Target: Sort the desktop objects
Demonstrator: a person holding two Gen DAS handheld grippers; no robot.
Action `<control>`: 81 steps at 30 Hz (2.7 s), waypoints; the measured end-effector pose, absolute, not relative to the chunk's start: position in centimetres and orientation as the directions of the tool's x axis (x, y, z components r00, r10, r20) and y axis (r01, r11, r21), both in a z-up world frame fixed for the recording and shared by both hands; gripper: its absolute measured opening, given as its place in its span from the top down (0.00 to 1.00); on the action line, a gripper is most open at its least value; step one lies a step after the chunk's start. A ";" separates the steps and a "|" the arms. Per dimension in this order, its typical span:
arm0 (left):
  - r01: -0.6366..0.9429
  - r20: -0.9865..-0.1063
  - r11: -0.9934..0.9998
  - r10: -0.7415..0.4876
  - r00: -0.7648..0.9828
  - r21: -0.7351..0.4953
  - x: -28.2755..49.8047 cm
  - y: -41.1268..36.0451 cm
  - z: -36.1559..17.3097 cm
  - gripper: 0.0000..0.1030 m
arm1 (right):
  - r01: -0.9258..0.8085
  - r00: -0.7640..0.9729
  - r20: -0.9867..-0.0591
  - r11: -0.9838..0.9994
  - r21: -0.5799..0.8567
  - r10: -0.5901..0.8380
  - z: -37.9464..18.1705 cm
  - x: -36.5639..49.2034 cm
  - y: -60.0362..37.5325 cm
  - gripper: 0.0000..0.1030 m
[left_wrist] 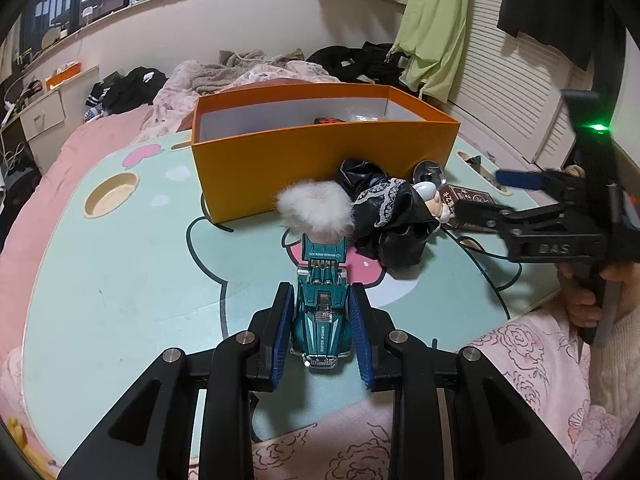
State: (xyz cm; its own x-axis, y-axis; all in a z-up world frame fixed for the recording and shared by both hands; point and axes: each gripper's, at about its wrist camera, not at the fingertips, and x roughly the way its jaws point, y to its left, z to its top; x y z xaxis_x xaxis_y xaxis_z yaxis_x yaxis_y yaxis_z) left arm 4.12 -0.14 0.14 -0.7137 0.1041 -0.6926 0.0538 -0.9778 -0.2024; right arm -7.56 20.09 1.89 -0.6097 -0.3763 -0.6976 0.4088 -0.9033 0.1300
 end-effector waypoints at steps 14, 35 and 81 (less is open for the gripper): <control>0.057 -0.648 -0.963 0.133 -0.750 -0.263 5.0 -1.5 1.1 0.74 | 0.468 -0.645 -0.539 -0.838 0.281 -0.542 3.4 -2.8 22.6 0.36; 0.199 -0.653 -0.912 0.092 -0.752 -0.358 -6.9 -7.2 3.5 0.44 | 0.317 -0.652 -0.594 -0.881 0.352 -0.472 7.3 -15.3 17.3 0.17; 0.159 -0.791 -0.978 0.007 -0.611 -0.132 2.1 -0.9 -1.8 0.00 | 0.243 -0.726 -0.631 -0.960 0.137 -0.274 -0.2 -1.0 19.5 0.00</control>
State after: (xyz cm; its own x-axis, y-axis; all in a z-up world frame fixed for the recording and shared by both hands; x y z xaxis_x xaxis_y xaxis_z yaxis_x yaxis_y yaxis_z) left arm 2.07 -0.92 -1.83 -0.6112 0.0072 -0.7914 0.1589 -0.9785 -0.1316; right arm -0.96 19.54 -0.22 -0.7263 -0.2736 -0.6306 0.2432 -0.9603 0.1365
